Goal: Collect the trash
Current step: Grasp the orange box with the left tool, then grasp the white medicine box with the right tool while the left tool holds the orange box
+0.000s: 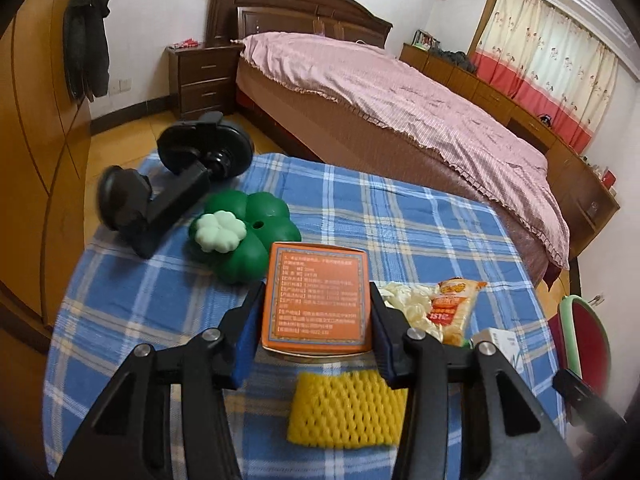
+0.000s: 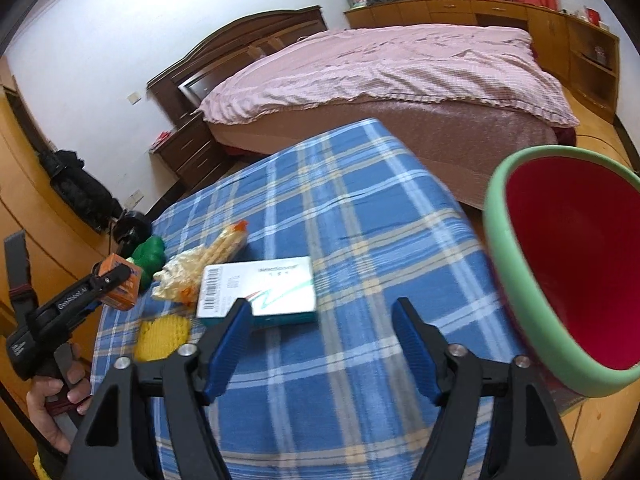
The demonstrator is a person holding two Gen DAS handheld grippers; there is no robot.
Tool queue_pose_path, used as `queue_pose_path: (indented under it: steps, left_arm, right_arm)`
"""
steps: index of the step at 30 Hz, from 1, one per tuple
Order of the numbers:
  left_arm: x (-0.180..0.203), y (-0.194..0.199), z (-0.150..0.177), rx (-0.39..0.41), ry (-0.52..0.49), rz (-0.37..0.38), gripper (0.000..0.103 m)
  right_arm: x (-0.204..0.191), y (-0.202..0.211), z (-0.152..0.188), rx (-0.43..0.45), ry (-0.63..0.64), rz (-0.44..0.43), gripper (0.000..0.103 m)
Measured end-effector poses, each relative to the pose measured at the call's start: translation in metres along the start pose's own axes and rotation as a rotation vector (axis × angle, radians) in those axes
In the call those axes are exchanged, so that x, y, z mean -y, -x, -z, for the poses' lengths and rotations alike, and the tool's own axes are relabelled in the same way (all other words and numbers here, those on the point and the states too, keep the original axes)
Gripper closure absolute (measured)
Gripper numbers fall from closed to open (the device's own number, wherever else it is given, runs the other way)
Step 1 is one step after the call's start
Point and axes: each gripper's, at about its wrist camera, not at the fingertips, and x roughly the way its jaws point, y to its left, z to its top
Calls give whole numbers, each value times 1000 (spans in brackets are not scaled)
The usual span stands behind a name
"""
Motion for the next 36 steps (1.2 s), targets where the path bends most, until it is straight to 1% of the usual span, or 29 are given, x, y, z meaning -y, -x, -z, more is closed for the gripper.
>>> queue_pose_path:
  steps: [1, 2, 4, 6, 7, 12, 16, 20, 25, 27, 29, 30, 32, 36]
  left_arm:
    - [-1, 3, 1, 0, 0, -1, 55]
    - [-3, 6, 2, 1, 1, 1, 55]
    - [-7, 10, 5, 3, 10, 2, 55]
    - [-12, 14, 7, 4, 24, 1, 55]
    - [-13, 14, 8, 2, 28, 0, 55]
    - [-21, 14, 15, -13, 44, -14, 55]
    - [-25, 11, 20, -27, 58, -8, 55]
    - [-27, 10, 24, -37, 64, 0, 55]
    - [-28, 9, 26, -40, 69, 5, 55]
    - [-28, 9, 26, -39, 69, 5, 55]
    - [-27, 9, 28, -38, 68, 7, 55]
    - [-26, 9, 28, -40, 66, 8, 55]
    - [-25, 10, 29, -42, 64, 12, 55]
    - [-20, 12, 31, -44, 57, 22, 55]
  right_arm:
    - [-4, -2, 0, -6, 8, -8, 17]
    - [-7, -4, 1, -10, 15, -12, 16]
    - [-15, -10, 2, -18, 33, -18, 6]
    - [-21, -15, 2, -21, 40, -23, 0]
    - [-23, -16, 1, -22, 41, -25, 0]
    - [-35, -32, 0, -42, 41, -43, 0]
    - [-45, -47, 1, -70, 61, -25, 0]
    - [-49, -57, 2, -75, 80, 2, 0]
    - [-48, -69, 2, -89, 94, 27, 0]
    - [-46, -72, 2, -100, 90, 22, 0]
    - [-45, -71, 2, -91, 94, 24, 0]
    - [-44, -71, 2, -94, 93, 21, 2]
    - [-44, -69, 2, -83, 98, 28, 12]
    - [-41, -66, 3, -78, 90, 27, 12]
